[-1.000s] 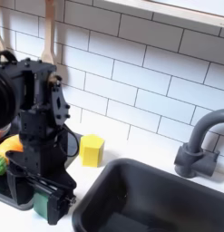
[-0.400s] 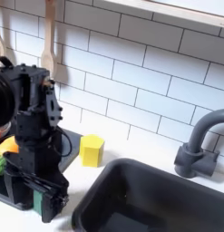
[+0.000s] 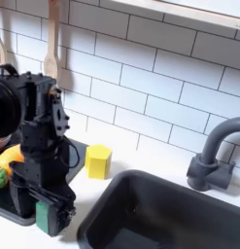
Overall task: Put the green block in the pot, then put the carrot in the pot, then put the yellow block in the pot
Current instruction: 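Put the green block in the pot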
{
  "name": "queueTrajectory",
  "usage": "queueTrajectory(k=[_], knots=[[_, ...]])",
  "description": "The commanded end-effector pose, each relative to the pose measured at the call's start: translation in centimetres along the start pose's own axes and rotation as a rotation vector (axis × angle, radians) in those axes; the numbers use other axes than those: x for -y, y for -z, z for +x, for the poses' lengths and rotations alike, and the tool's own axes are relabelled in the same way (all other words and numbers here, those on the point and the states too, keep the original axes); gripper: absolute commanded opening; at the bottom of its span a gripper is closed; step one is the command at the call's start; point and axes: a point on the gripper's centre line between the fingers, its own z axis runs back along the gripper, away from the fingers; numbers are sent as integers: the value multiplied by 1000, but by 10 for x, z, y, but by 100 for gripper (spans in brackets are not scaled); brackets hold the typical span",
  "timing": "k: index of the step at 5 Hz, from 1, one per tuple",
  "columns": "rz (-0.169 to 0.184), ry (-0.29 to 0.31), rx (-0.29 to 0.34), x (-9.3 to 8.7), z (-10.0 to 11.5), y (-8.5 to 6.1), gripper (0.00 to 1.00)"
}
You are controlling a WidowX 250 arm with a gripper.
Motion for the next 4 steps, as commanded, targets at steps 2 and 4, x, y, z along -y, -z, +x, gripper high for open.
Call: queueTrajectory(k=[2,4], knots=[[11,93,43,10,9,4,100],[23,92,59,13,2,9,100]])
